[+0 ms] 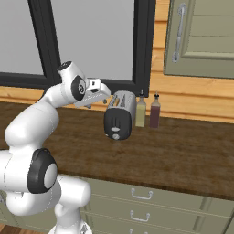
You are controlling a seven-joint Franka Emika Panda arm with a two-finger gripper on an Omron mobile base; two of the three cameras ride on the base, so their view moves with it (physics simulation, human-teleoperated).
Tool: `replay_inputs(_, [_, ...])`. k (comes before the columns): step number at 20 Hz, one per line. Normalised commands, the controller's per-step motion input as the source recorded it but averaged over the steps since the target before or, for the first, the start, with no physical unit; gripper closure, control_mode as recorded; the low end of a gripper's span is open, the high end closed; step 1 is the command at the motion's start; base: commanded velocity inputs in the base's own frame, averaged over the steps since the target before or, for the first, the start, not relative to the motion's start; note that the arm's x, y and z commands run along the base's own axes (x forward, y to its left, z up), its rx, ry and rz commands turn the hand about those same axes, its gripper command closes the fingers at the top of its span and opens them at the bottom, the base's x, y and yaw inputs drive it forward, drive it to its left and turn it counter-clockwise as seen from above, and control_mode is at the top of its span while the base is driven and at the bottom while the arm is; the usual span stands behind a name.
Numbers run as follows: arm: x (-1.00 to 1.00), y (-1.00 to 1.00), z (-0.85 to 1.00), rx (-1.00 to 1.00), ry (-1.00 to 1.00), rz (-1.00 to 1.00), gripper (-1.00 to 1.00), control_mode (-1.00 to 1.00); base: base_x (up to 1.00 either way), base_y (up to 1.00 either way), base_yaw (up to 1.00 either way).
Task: Start the toaster. Once the lever pops up, take the bread to the plate on the dining counter.
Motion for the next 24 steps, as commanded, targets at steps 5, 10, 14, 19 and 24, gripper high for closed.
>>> replay_inputs(5, [0.00,0.00,0.00,0.00,0.00,0.00,-1.00,-1.00,0.00,0.00,0.00])
replay_inputs(10, [0.00,0.00,0.00,0.00,0.00,0.00,-1.00,-1.00,0.00,0.00,0.00])
replay_inputs(14, [0.00,0.00,0.00,0.00,0.00,0.00,-1.00,-1.00,0.00,0.00,0.00])
replay_inputs(19, [0.00,0.00,0.00,0.00,0.00,0.00,-1.00,-1.00,0.00,0.00,0.00])
replay_inputs(24, [0.00,0.00,0.00,0.00,0.00,0.00,-1.00,-1.00,0.00,0.00,0.00])
